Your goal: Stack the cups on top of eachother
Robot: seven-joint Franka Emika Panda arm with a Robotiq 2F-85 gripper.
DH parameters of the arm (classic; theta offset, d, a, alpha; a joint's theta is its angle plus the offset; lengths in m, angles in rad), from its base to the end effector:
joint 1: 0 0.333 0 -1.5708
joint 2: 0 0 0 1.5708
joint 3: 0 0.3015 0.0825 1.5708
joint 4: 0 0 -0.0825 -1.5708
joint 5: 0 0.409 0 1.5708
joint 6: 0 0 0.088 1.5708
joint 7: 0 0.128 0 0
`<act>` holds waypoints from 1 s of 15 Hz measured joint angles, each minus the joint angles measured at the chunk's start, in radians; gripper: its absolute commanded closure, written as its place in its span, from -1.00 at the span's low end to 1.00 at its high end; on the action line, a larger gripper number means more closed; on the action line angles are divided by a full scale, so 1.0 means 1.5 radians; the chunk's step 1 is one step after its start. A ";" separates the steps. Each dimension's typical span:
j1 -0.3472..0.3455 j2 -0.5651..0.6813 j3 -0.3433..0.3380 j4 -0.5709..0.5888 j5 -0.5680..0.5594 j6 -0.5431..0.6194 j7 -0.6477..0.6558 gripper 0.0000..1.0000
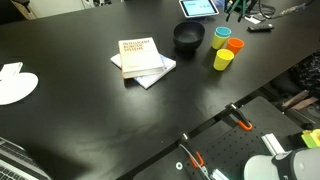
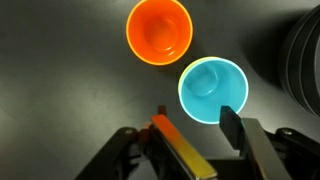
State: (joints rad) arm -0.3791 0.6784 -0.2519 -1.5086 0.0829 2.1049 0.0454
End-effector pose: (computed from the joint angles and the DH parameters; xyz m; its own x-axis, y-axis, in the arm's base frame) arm 0.5921 -0.3993 0.2240 0.7798 -0.6235 -0.0564 -0.6179 -0.7810 0.0910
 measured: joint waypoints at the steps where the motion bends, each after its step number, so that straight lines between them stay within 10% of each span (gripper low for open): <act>1: 0.001 -0.002 0.000 0.000 -0.001 -0.001 0.000 -0.96; 15: 0.094 -0.309 0.004 -0.369 -0.040 0.067 0.078 -1.00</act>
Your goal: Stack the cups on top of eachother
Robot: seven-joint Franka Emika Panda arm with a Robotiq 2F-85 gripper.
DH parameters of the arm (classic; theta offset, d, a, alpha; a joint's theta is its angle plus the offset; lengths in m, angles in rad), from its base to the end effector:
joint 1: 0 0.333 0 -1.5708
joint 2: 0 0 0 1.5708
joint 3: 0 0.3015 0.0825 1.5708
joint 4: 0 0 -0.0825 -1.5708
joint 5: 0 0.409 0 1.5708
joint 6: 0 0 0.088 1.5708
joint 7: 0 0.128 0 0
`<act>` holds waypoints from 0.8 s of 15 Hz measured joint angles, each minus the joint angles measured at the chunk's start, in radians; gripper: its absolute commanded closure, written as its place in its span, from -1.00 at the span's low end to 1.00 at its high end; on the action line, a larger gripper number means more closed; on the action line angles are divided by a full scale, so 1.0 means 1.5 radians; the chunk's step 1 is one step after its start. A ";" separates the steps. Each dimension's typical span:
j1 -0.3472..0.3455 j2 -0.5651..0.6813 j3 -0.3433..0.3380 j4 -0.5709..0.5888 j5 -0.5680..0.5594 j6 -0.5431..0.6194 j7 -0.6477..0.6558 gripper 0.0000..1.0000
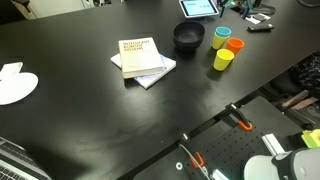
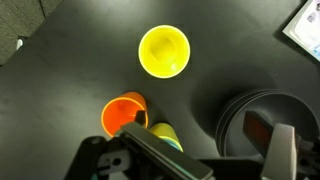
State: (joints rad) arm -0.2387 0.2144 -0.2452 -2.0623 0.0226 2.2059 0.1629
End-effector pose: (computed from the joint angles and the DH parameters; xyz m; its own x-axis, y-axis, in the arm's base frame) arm 0.5217 -0.2726 0.2773 0.7897 -0.6108 -0.0574 -0.6092 -0.7918 0.0443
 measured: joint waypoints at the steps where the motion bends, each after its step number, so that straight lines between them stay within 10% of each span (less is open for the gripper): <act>1: 0.012 -0.021 0.002 -0.039 -0.005 0.037 0.028 -1.00; 6: 0.060 -0.064 0.002 -0.209 -0.142 0.242 0.240 -1.00; 12: 0.071 -0.060 0.001 -0.242 -0.170 0.262 0.299 -1.00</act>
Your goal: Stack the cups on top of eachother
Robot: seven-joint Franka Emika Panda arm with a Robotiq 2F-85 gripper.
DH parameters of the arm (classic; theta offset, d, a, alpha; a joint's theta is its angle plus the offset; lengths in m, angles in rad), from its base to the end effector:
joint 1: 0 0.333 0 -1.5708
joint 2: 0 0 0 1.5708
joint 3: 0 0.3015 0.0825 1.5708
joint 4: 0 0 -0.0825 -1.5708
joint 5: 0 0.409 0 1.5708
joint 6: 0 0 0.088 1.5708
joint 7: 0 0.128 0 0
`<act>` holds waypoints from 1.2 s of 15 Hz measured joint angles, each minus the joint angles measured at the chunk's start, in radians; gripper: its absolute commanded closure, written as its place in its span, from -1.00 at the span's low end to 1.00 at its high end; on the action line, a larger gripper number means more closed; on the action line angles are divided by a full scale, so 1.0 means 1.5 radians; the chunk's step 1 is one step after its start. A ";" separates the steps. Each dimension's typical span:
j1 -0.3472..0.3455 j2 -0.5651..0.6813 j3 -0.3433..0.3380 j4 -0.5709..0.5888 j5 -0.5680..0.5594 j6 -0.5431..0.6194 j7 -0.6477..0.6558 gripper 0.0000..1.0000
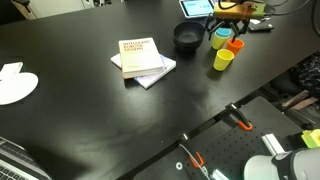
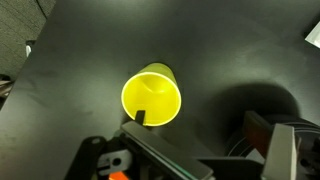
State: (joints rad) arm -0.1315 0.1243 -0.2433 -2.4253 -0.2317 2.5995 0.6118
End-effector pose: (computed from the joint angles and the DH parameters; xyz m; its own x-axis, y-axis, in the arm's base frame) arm 0.4748 -0.1875 0.2068 0.7047 -0.6995 0.1191 -0.7095 -0.6962 0.1092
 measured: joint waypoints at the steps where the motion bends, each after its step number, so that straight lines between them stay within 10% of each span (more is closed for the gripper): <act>1: 0.000 0.001 0.001 0.000 0.000 0.000 -0.003 -1.00; 18: -0.041 0.174 -0.006 0.129 0.161 -0.045 -0.129 -1.00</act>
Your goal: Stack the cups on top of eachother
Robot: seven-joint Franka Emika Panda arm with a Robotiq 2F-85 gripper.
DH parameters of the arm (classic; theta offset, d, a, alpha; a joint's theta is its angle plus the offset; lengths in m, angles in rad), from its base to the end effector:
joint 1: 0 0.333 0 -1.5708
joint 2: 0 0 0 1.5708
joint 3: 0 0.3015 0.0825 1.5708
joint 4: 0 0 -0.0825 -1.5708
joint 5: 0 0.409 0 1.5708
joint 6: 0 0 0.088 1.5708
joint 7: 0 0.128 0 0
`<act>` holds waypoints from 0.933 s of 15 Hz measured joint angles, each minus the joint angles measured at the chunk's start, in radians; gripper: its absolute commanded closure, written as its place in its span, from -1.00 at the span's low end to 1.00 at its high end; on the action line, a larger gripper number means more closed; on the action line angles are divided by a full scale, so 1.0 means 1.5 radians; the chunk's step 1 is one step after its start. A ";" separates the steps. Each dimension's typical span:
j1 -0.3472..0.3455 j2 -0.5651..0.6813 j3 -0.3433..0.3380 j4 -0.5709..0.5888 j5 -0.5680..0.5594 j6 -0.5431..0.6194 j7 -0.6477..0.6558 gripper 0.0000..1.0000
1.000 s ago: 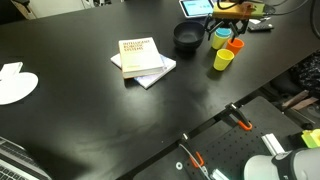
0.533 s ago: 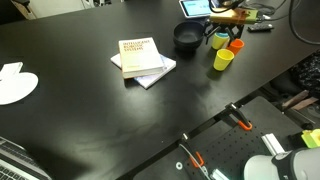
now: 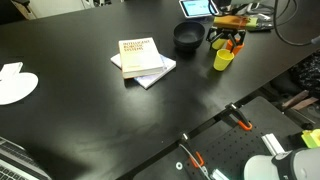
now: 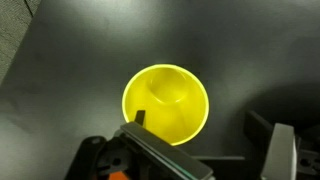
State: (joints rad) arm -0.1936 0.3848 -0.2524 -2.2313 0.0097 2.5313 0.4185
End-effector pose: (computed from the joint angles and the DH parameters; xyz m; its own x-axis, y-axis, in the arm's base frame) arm 0.4885 -0.2428 0.1409 0.6521 -0.7575 -0.0303 -0.7510 -0.6509 0.1106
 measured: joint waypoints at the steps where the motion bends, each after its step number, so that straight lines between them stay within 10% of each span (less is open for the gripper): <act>1: -0.003 0.006 0.000 0.005 0.009 -0.006 -0.009 -1.00; 9: -0.013 0.039 0.000 0.033 0.031 -0.033 -0.020 -1.00; 10: -0.013 0.040 0.000 0.034 0.031 -0.034 -0.020 -0.50; 14: -0.013 0.043 0.000 0.034 0.032 -0.039 -0.020 0.01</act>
State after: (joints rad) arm -0.2127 0.4499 -0.2519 -2.1799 0.0574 2.4726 0.3883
